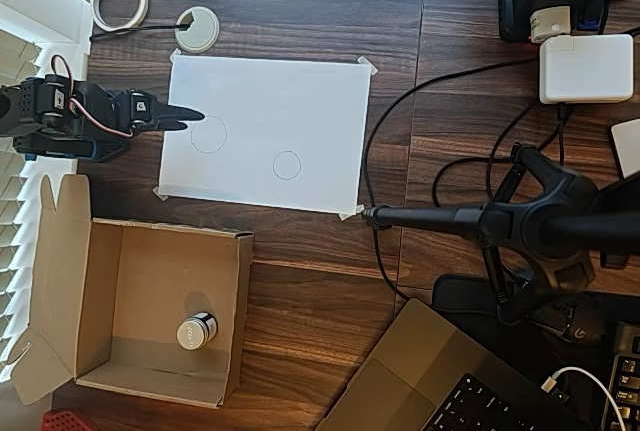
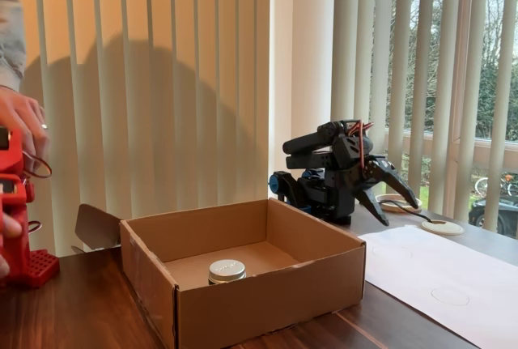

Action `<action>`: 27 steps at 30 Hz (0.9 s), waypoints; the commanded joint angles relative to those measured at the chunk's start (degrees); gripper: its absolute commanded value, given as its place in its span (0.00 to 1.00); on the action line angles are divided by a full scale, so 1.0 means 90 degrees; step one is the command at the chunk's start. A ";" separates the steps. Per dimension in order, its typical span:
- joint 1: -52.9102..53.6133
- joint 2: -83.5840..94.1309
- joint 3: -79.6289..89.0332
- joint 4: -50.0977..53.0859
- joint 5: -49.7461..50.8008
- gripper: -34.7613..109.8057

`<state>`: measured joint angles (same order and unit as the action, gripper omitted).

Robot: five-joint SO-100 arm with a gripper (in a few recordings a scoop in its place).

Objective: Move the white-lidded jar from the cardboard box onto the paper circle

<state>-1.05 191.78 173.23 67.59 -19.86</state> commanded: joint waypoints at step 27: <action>0.5068 -0.8008 -0.7354 -0.3437 -0.6475 0.45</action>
<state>37.53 122.78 113.38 41.22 -69.43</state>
